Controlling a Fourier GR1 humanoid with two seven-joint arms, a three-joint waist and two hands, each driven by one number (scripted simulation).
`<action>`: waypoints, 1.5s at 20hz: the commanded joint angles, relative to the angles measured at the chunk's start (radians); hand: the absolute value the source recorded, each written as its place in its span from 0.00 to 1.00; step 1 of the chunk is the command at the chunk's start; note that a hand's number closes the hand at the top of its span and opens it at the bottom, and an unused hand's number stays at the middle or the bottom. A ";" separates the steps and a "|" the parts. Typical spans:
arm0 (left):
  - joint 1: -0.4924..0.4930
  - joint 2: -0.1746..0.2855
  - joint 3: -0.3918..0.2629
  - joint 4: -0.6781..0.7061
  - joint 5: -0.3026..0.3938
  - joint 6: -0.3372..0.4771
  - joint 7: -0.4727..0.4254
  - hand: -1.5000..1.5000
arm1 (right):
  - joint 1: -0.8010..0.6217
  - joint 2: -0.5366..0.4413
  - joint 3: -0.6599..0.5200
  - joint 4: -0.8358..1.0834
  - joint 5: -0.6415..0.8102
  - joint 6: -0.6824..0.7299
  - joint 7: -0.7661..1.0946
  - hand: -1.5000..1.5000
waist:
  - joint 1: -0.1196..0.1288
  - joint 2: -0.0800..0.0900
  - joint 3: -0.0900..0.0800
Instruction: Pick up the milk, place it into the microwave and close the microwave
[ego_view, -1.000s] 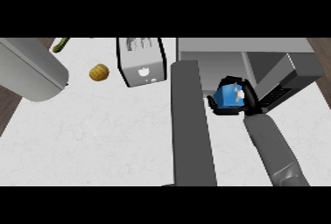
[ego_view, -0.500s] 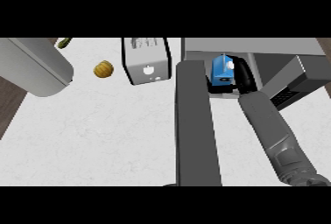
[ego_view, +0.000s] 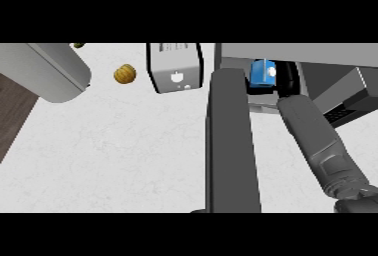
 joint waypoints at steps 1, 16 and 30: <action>-0.036 0.027 0.020 0.015 0.012 -0.003 0.012 0.00 | -0.011 0.000 -0.058 0.028 -0.039 -0.084 -0.002 0.00 | 0.016 0.010 0.001; -0.129 0.057 -0.012 0.064 -0.076 -0.027 0.006 0.00 | -0.050 -0.011 -0.027 0.117 0.011 -0.022 -0.055 0.00 | 0.034 0.012 0.001; -0.095 -0.047 -0.185 0.004 -0.218 -0.034 0.008 0.00 | 0.010 -0.006 -0.110 0.105 -0.092 0.260 -0.223 0.00 | -0.029 -0.019 -0.001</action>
